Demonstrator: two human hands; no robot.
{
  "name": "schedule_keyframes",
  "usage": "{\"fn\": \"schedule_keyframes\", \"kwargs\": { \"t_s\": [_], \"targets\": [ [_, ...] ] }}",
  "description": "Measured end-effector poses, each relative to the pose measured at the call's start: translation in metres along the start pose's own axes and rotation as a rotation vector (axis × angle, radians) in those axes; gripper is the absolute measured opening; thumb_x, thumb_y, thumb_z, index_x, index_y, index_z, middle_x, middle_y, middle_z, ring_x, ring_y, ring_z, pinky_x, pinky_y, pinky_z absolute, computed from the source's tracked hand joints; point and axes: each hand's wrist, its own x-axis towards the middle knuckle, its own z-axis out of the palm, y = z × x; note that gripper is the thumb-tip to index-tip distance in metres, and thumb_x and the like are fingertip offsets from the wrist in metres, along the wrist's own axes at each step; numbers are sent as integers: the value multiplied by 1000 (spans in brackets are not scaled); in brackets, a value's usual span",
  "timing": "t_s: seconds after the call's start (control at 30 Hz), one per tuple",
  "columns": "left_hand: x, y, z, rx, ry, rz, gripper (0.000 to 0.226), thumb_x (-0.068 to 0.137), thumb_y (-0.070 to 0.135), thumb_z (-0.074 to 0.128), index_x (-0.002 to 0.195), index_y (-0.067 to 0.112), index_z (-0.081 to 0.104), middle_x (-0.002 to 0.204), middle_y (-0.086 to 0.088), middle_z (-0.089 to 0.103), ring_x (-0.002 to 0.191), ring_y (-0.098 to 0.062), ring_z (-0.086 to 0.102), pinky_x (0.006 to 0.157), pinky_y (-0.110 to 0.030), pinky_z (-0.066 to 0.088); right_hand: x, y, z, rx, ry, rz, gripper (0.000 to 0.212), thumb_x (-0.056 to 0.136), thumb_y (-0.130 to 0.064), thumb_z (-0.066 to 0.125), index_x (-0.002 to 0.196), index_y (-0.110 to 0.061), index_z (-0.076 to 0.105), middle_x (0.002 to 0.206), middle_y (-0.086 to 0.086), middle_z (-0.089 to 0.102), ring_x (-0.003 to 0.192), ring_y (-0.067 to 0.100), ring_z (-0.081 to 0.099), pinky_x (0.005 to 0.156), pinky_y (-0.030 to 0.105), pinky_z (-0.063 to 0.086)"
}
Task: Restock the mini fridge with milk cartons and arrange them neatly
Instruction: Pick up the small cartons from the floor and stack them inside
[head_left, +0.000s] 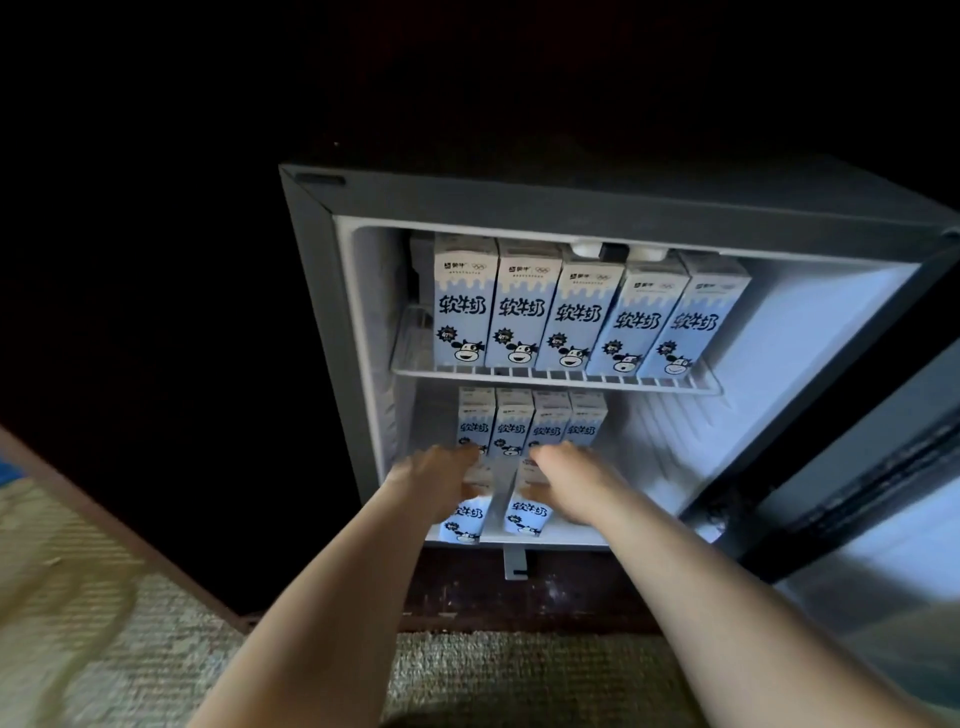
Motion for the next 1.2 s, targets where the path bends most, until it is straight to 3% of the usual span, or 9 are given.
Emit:
{"fn": "schedule_keyframes", "kwargs": {
  "t_s": [0.47,0.63,0.73,0.8,0.87,0.93,1.0,1.1,1.2],
  "targets": [
    [8,-3,46,-266,100,-47,44,96,25,46,137,29,30,119,-10,62,101,-29,62,86,-39,52,25,-1,30,202,-4,51,47,89,-7,60,135,-11,49,127,10,58,110,23,59,94,31,51],
    [10,-1,52,-431,127,-116,51,94,28,51,139,29,27,118,-10,64,103,-30,62,88,-39,51,21,4,34,350,74,22,67,85,-1,63,145,-14,35,145,10,40,128,25,47,106,30,41],
    [13,-3,51,-494,82,-150,55,94,26,52,141,26,24,121,-11,63,107,-31,60,89,-37,50,18,8,36,477,18,87,85,86,-3,63,152,-19,13,151,11,32,117,23,55,83,22,52],
    [13,-3,53,-535,63,-181,46,94,24,51,134,19,30,118,-12,63,103,-31,61,87,-38,51,20,10,39,522,-6,130,90,88,-6,62,153,-21,2,140,15,47,87,16,61,60,17,49],
    [13,0,58,-576,49,-215,38,94,22,50,128,12,34,112,-14,64,98,-31,63,84,-40,52,25,10,42,506,-2,181,90,89,-8,62,151,-15,-2,118,16,61,75,15,58,56,21,48],
    [13,3,62,-589,59,-239,37,95,22,50,126,8,36,112,-16,63,99,-32,62,82,-39,52,31,9,43,484,-18,240,69,90,-11,61,146,-6,22,111,14,63,80,18,60,59,23,51],
    [14,6,67,-600,77,-260,34,95,24,50,124,7,41,115,-16,63,103,-33,60,82,-37,50,34,8,47,472,-66,276,40,90,-16,60,126,-5,49,111,11,64,80,17,60,58,21,50],
    [18,5,72,-620,77,-289,32,95,24,51,122,8,50,119,-12,63,106,-30,60,80,-32,47,39,11,57,544,-82,286,33,89,-18,62,120,-7,60,113,10,67,79,15,59,50,15,41],
    [22,3,78,-670,70,-308,32,95,20,50,125,10,51,121,-10,63,105,-28,60,78,-29,47,43,17,60,549,-85,284,31,89,-21,63,115,-5,63,112,10,68,90,20,65,68,25,52]
  ]
}}
